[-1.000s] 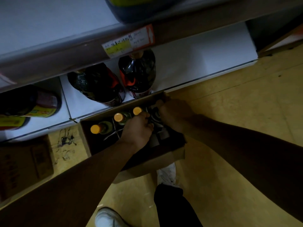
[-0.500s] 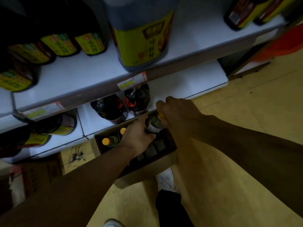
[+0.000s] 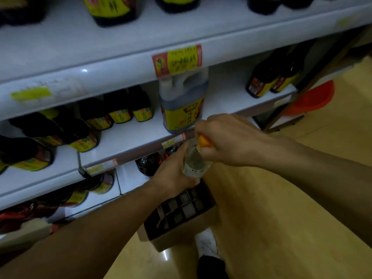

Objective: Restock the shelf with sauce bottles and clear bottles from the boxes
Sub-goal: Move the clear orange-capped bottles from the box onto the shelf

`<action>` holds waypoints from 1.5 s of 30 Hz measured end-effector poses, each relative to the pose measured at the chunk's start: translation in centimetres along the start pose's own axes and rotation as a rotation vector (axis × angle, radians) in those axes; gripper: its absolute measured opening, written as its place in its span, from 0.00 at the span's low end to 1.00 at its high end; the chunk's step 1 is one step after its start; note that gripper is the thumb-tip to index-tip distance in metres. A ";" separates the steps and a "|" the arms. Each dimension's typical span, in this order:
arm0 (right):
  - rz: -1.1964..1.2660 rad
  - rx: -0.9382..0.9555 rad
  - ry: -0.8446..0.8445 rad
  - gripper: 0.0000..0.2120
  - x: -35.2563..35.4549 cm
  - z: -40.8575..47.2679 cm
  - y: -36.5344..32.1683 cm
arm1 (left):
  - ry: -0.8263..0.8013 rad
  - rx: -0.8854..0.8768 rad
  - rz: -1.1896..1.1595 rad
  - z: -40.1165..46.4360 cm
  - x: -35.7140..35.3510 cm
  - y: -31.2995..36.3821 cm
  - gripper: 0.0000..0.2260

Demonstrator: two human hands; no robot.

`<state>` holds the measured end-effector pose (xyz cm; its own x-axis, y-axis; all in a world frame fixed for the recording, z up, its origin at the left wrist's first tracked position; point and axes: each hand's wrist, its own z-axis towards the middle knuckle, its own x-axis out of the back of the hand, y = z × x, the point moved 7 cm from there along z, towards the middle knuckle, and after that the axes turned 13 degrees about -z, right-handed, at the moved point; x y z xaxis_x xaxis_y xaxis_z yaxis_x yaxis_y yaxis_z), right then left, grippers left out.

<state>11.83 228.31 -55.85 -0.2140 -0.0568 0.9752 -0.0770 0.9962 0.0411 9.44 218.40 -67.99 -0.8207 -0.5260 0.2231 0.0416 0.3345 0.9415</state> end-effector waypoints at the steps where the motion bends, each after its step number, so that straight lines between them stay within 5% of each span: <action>1: -0.010 0.005 0.017 0.10 1.5 -0.3 -0.2 | 0.001 -0.025 0.004 -0.4 0.4 1.1 0.38; 6: -0.045 0.022 0.090 0.11 8.5 -1.8 -1.5 | 0.044 -0.049 0.002 -2.1 2.8 5.5 0.20; 19: -0.092 -0.005 0.259 0.11 27.3 -5.9 -2.7 | 0.088 -0.169 0.120 -8.1 9.6 22.8 0.28; 45: 0.373 0.138 0.651 0.17 57.0 -7.5 -1.8 | 0.265 -0.345 0.164 -16.8 21.7 51.5 0.21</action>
<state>7.13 223.73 1.28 0.3642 0.3754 0.8523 -0.2425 0.9218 -0.3024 3.31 211.10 -10.37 -0.6152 -0.6846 0.3908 0.3830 0.1738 0.9073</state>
